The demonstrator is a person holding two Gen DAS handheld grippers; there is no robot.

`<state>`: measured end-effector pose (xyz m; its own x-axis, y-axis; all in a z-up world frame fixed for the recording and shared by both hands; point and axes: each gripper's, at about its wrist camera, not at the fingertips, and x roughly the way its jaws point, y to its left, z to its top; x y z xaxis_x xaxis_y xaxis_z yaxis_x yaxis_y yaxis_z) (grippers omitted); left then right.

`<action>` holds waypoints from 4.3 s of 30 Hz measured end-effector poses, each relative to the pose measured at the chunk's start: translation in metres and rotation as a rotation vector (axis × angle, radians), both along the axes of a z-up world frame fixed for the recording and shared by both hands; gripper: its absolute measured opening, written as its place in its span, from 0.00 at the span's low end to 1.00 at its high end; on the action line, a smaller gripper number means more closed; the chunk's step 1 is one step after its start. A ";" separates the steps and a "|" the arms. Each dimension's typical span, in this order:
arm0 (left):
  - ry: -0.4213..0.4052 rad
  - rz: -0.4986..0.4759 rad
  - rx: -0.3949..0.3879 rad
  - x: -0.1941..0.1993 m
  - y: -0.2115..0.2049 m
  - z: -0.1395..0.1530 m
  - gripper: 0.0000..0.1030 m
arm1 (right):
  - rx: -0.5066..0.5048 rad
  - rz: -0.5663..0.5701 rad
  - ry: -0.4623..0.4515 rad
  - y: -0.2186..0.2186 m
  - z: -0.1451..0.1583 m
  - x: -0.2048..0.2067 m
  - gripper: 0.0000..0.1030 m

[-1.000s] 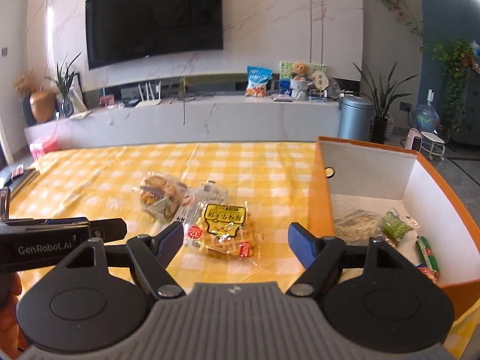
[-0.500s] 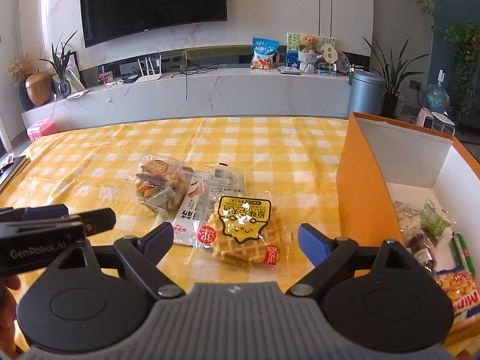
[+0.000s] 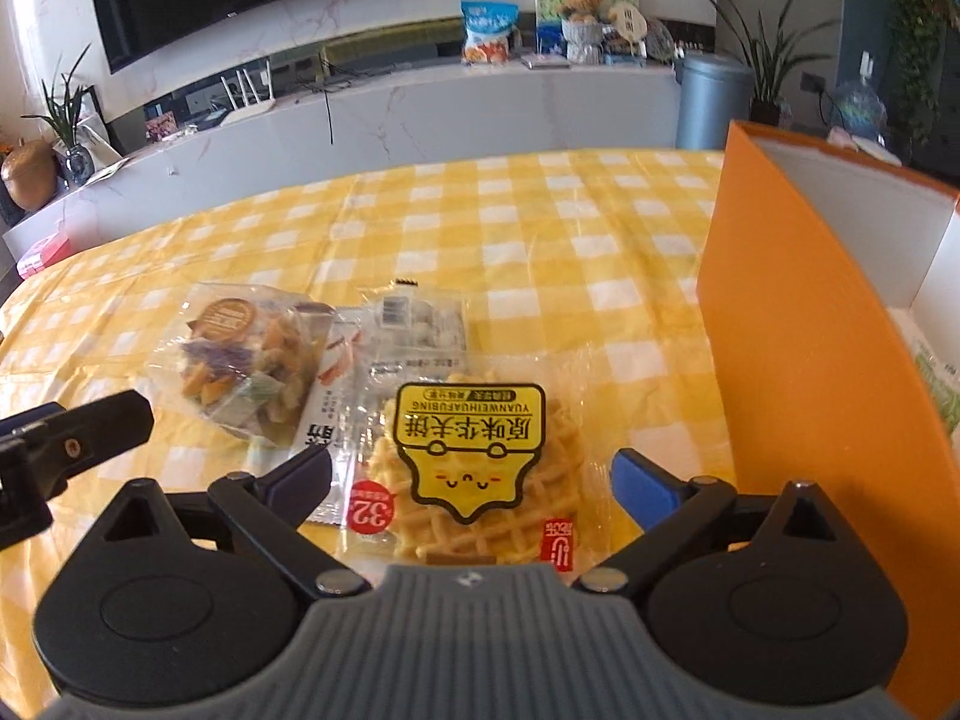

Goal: Organize snacks
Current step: 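Grasp the clear salad box with left tool while right tool grasps the yellow waffle bag, then carry the salad box and waffle bag into the orange box and release both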

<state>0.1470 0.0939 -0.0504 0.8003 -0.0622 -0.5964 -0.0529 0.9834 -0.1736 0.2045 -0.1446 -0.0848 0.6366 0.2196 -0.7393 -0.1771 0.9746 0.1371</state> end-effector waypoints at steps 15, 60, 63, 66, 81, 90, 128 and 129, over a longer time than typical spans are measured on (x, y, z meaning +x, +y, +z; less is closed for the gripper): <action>0.055 -0.044 0.188 0.051 -0.030 -0.024 0.98 | -0.057 0.051 -0.014 0.009 -0.010 0.012 0.97; 0.090 0.006 0.119 -0.007 -0.037 0.021 0.63 | -0.027 0.134 -0.133 -0.021 0.049 -0.040 0.65; 0.091 0.016 0.110 -0.018 -0.038 0.028 0.63 | -0.004 0.146 -0.156 -0.030 0.061 -0.053 0.64; 0.083 0.017 0.110 -0.028 -0.042 0.036 0.63 | 0.023 0.150 -0.172 -0.041 0.071 -0.064 0.64; -0.029 -0.134 0.133 -0.043 -0.101 0.081 0.63 | 0.133 0.115 -0.223 -0.120 0.124 -0.087 0.64; -0.038 -0.333 0.153 -0.012 -0.161 0.087 0.63 | 0.026 0.041 -0.233 -0.181 0.137 -0.071 0.64; 0.153 -0.795 0.423 0.086 -0.280 0.003 0.63 | -0.454 0.329 0.041 -0.220 0.050 0.050 0.65; 0.163 -0.793 0.416 0.088 -0.280 0.002 0.63 | -0.452 0.327 0.056 -0.220 0.049 0.052 0.65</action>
